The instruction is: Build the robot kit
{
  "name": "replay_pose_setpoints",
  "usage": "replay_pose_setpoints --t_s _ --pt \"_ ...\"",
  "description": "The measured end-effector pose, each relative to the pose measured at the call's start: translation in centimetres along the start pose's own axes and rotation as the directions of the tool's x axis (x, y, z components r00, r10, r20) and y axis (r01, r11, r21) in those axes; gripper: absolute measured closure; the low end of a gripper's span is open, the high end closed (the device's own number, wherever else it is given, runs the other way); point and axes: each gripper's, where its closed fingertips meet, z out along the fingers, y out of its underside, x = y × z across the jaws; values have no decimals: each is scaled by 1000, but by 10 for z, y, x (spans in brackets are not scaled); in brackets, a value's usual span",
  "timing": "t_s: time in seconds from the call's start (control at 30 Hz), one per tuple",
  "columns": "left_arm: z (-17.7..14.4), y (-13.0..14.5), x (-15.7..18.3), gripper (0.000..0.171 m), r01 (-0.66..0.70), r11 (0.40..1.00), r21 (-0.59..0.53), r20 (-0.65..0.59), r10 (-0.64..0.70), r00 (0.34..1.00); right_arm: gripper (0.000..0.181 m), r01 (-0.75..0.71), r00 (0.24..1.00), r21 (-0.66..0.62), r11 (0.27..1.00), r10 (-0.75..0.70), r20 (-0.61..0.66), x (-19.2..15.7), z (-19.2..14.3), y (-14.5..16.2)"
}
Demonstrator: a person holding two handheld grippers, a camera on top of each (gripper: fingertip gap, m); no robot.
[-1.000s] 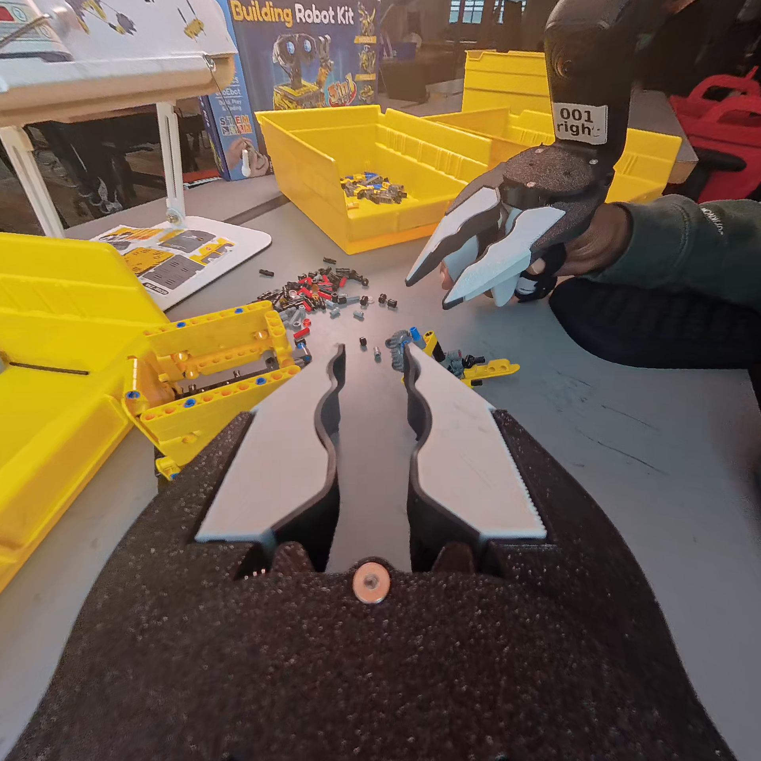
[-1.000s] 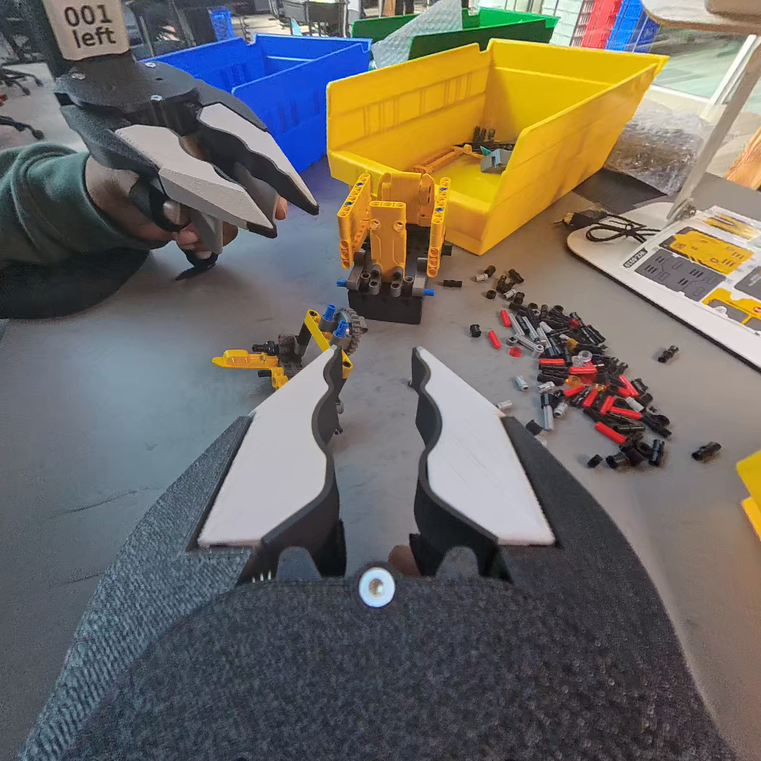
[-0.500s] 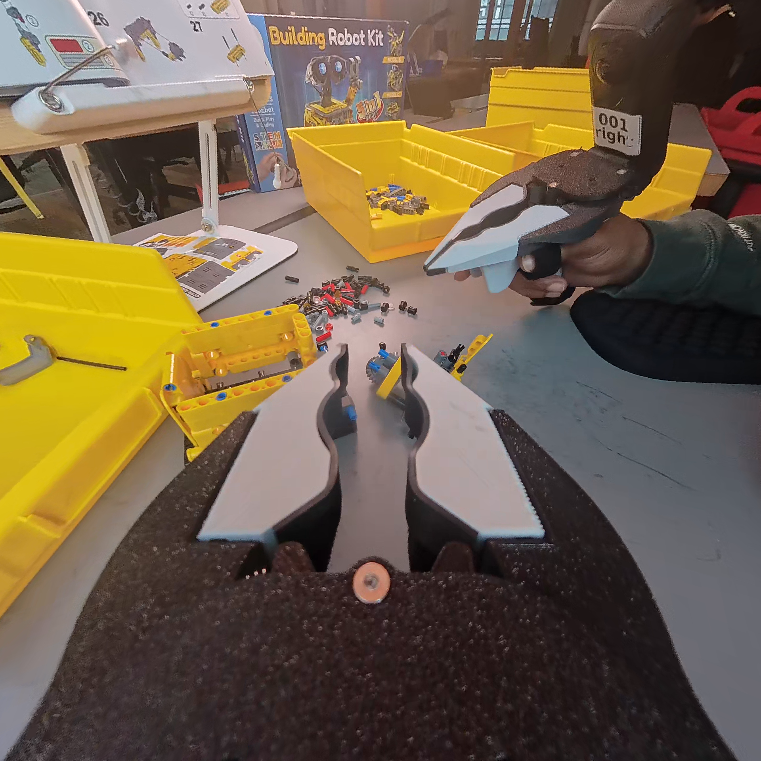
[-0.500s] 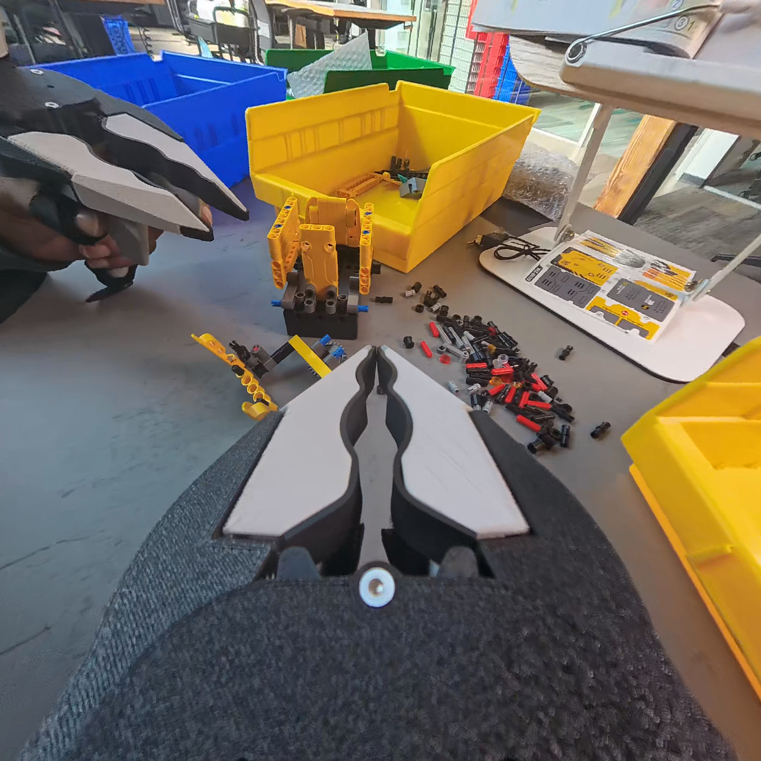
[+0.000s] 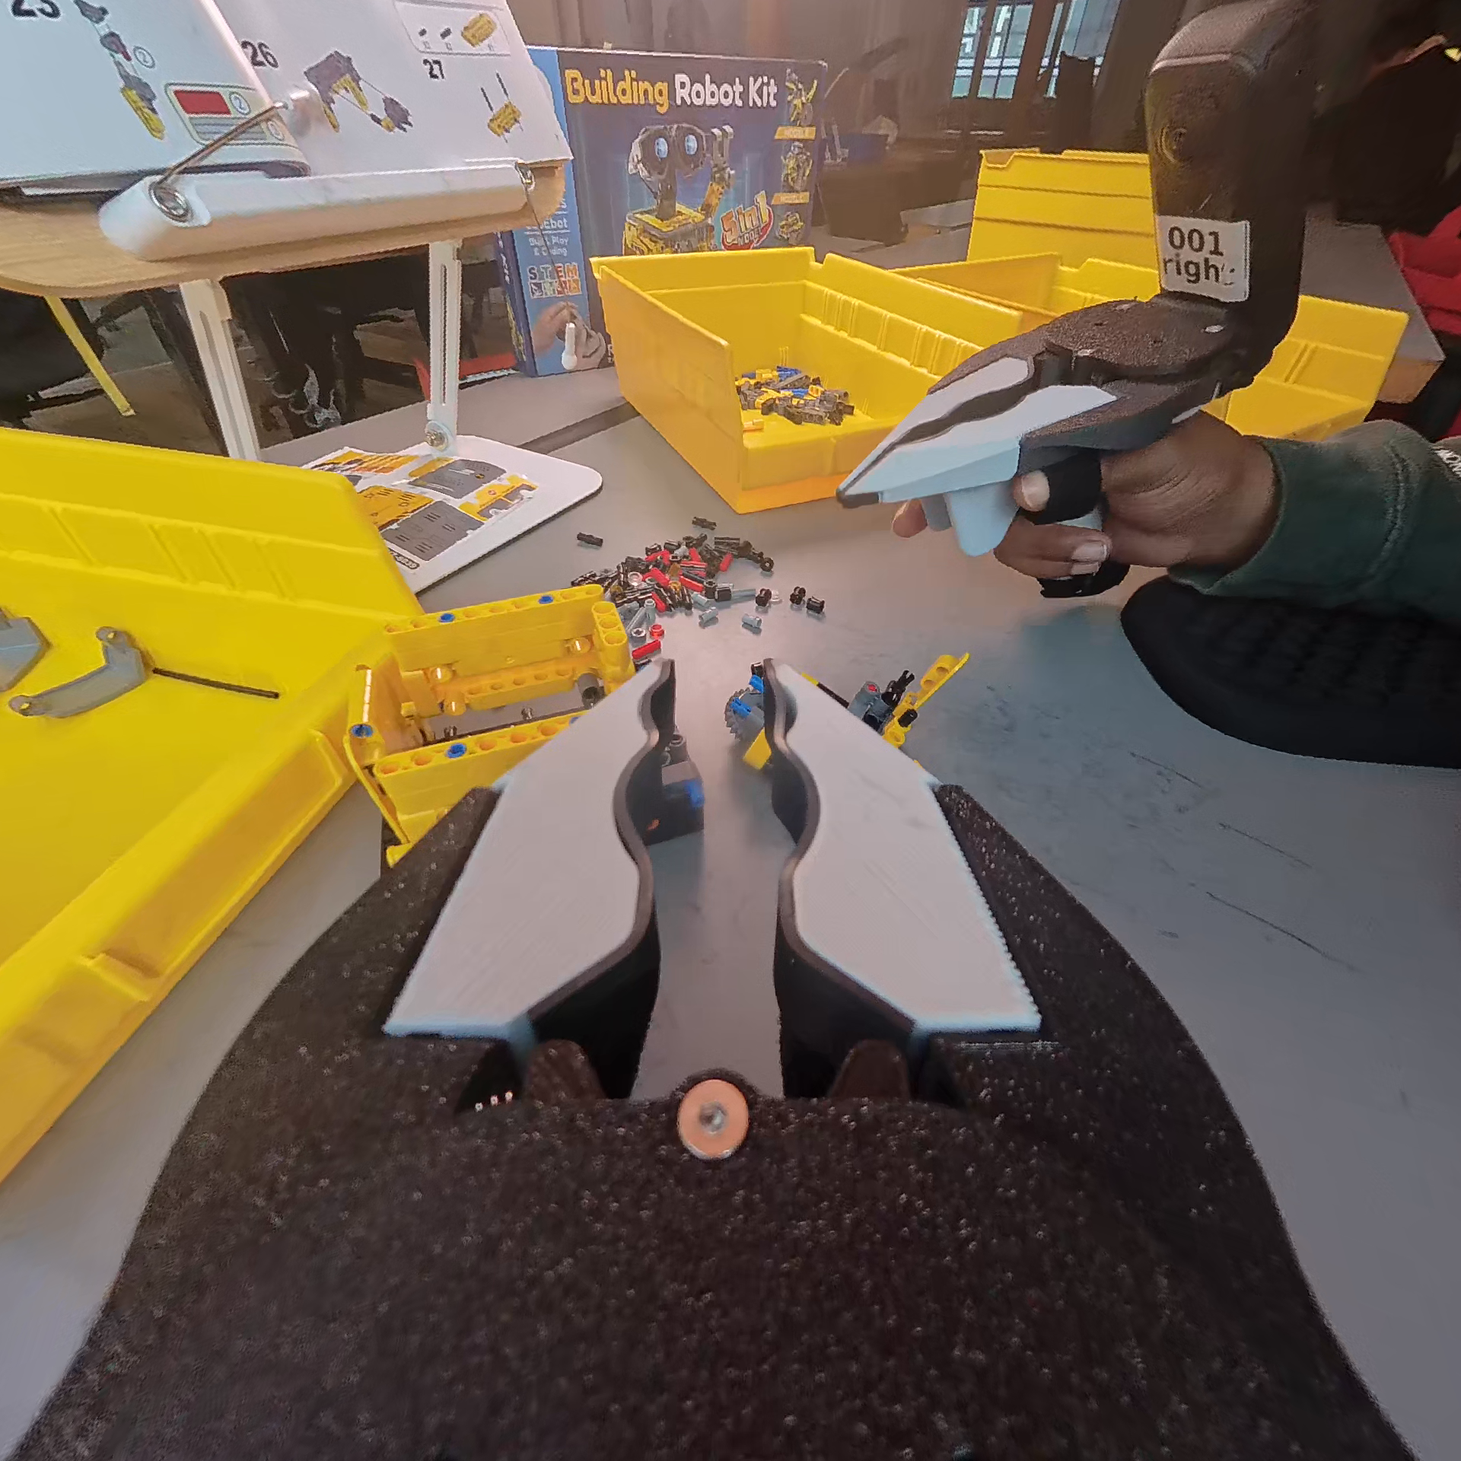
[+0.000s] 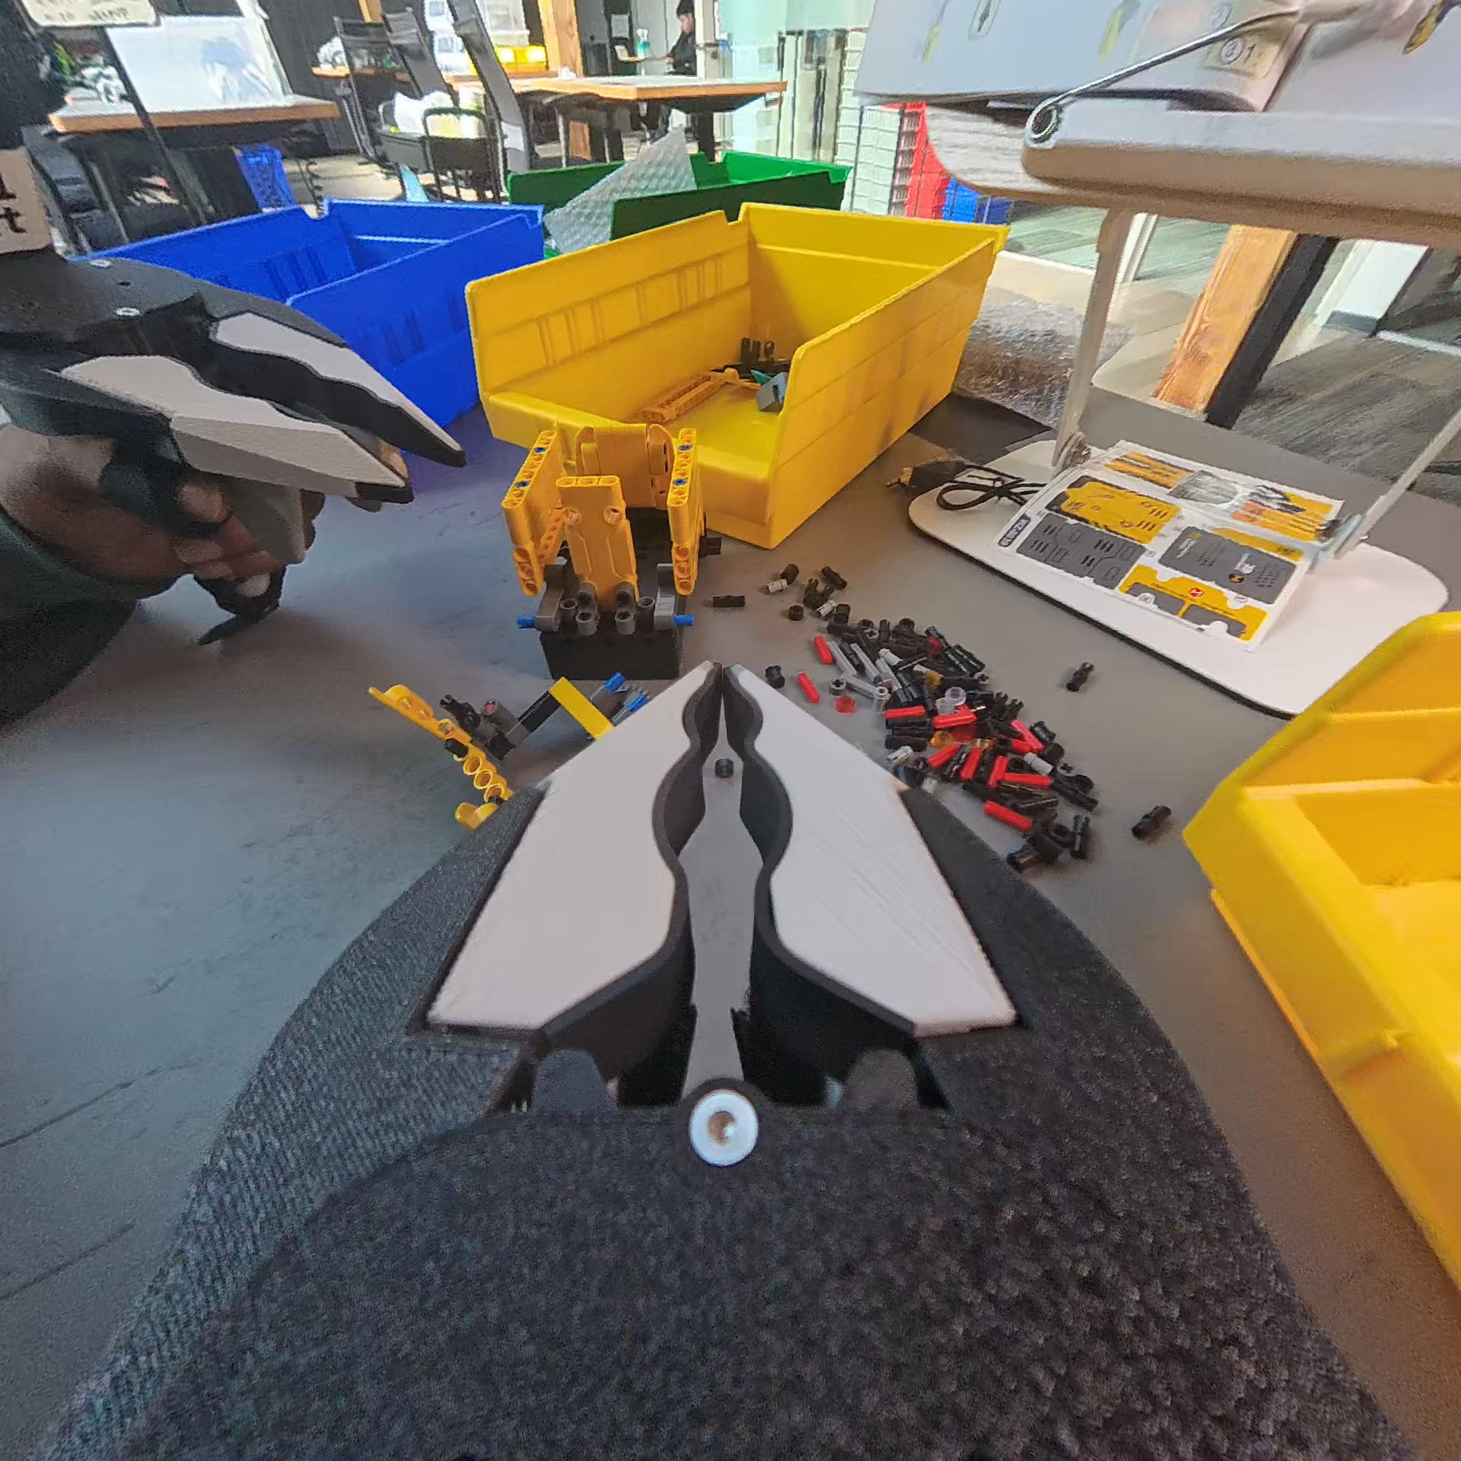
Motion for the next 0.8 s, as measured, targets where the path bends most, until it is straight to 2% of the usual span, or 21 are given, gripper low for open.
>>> replay_pose_setpoints --t_s 0.23,0.27,0.47,0.57,0.67,0.8 --pt "-2 -1 -15 146 51 999 19 41 -52 998 181 3 983 65 998 9 -184 42 1 -22" --pt "-2 0 -17 146 57 998 20 46 -58 997 176 6 980 74 997 9 -200 47 3 -25" --pt "-5 -1 -28 145 77 997 28 81 -79 994 146 21 979 37 999 -13 -202 50 16 -11" --pt "-8 -3 -34 145 87 995 41 96 -91 991 142 32 984 29 999 -26 -178 44 17 -5" --pt "-16 -15 -47 145 67 995 72 141 -77 987 145 44 987 39 998 -37 -156 39 17 -5" --pt "-49 -56 -89 147 -19 995 95 292 -9 956 155 52 992 40 998 -47 -120 31 18 -4"
